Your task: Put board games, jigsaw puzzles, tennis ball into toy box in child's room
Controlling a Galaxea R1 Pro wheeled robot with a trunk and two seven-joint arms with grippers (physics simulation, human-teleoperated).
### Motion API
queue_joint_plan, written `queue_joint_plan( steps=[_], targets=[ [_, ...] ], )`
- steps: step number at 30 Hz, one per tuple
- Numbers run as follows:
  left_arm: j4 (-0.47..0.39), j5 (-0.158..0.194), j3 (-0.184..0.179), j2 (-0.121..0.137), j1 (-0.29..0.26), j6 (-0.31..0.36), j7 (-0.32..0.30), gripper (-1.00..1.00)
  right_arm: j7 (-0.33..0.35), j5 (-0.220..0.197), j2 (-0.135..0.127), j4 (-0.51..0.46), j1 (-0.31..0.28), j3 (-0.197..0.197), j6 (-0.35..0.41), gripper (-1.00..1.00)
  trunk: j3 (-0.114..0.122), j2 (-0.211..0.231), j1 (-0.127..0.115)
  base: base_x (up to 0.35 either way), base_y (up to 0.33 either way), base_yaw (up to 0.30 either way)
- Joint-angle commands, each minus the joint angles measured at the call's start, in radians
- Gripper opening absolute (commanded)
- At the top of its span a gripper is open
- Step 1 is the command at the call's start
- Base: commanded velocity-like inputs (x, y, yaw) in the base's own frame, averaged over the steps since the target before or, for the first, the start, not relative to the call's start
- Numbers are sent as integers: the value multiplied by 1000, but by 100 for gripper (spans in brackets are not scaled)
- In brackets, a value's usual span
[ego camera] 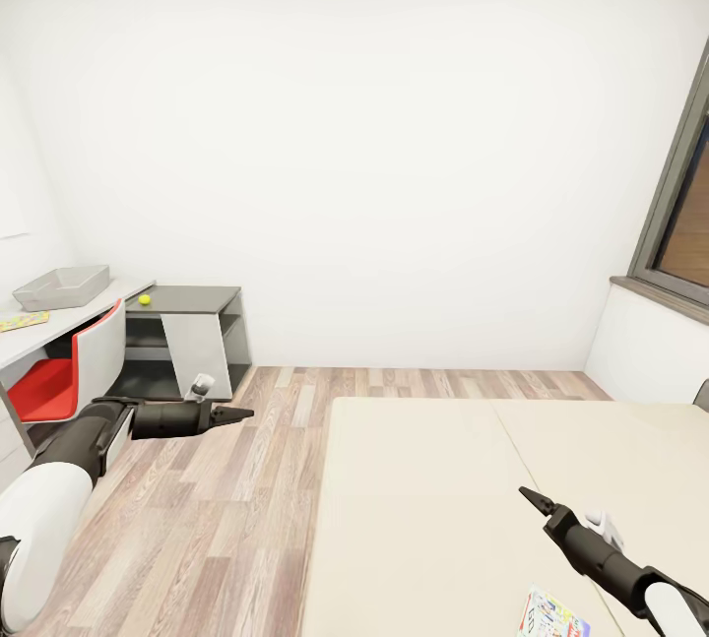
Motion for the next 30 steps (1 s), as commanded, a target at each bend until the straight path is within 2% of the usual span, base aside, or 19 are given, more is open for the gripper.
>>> queue_joint_plan(
  steps=[1, 30],
  targets=[
    [0, -10, 7, -1, 0, 11, -8, 100, 2, -3, 0, 0, 0, -2, 7, 100, 0, -1, 0, 0, 0, 0],
    [0, -11, 5, -2, 0, 12, -6, 100, 2, -3, 1, 0, 0, -2, 7, 100, 0, -1, 0, -24, 0, 0]
  ],
)
